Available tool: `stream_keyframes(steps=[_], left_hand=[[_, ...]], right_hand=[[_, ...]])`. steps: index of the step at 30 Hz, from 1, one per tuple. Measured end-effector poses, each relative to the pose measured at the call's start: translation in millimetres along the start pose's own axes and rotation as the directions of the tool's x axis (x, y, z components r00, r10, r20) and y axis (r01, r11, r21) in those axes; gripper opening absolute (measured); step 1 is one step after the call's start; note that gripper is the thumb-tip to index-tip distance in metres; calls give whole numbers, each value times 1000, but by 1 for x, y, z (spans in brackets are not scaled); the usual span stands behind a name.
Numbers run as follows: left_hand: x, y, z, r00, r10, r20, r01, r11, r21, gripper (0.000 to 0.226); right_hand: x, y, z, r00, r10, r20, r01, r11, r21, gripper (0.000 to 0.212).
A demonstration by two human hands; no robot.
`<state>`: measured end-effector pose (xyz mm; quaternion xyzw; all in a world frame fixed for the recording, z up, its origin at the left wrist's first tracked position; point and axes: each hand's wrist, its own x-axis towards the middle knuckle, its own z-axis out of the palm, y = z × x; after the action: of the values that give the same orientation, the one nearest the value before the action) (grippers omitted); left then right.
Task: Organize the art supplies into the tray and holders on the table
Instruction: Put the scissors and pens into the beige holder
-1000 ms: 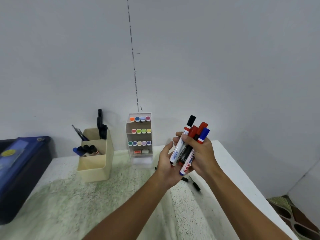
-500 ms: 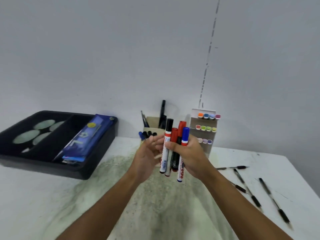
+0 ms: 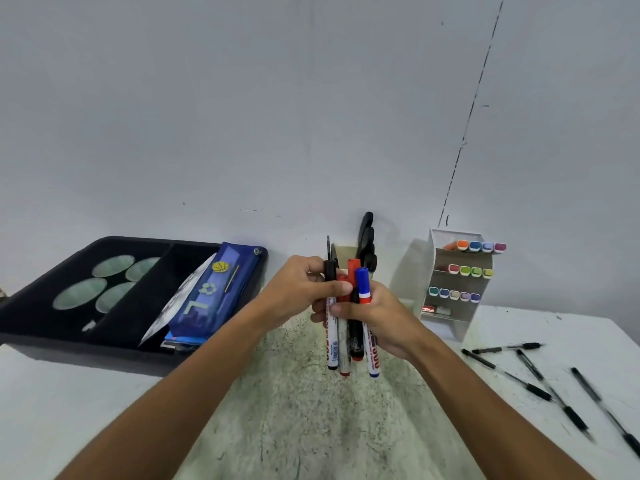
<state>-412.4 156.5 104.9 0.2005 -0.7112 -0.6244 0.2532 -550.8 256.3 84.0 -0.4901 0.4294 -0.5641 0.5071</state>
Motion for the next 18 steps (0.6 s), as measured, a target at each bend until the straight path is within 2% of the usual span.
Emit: stream_keyframes(steps=[3,6,7,9,11,13,15,18], left_hand=[[3,4,-5,1000,9,-13,-9,999,40,28],[6,12,-13,999,35,-33,-32,994,102,18],[7,15,-15,998,43,-40,-38,992,120,16],[9,22,-18,997,60,-41,-54,989,137,11],[12,29,-21,994,88,-57,-79,985,153,10],[16,36,-25,987,117,-112,-92,975,204,15],[18,43,-28,976,149,-161,-104,960,260,20],[20,53,-29,952,241,-186,-170,928,331,18]], right_hand=[[2,-3,2,998,-13,-63,7,995,-96,33],[3,-11,1,992,-30,-124,-8,956,-295,9],[4,-14,0,990,-34,-138,-14,944,-331,9],[6,-20,-3,986,-37,-164,-30,920,-390,29],[8,-27,-3,985,-38,-167,-45,883,-466,39],[12,-33,-4,985,-55,-162,-53,804,-593,46],[15,-42,-6,969,-103,-224,-87,706,-703,42],[16,-54,-14,919,-183,-350,-159,641,-751,26]])
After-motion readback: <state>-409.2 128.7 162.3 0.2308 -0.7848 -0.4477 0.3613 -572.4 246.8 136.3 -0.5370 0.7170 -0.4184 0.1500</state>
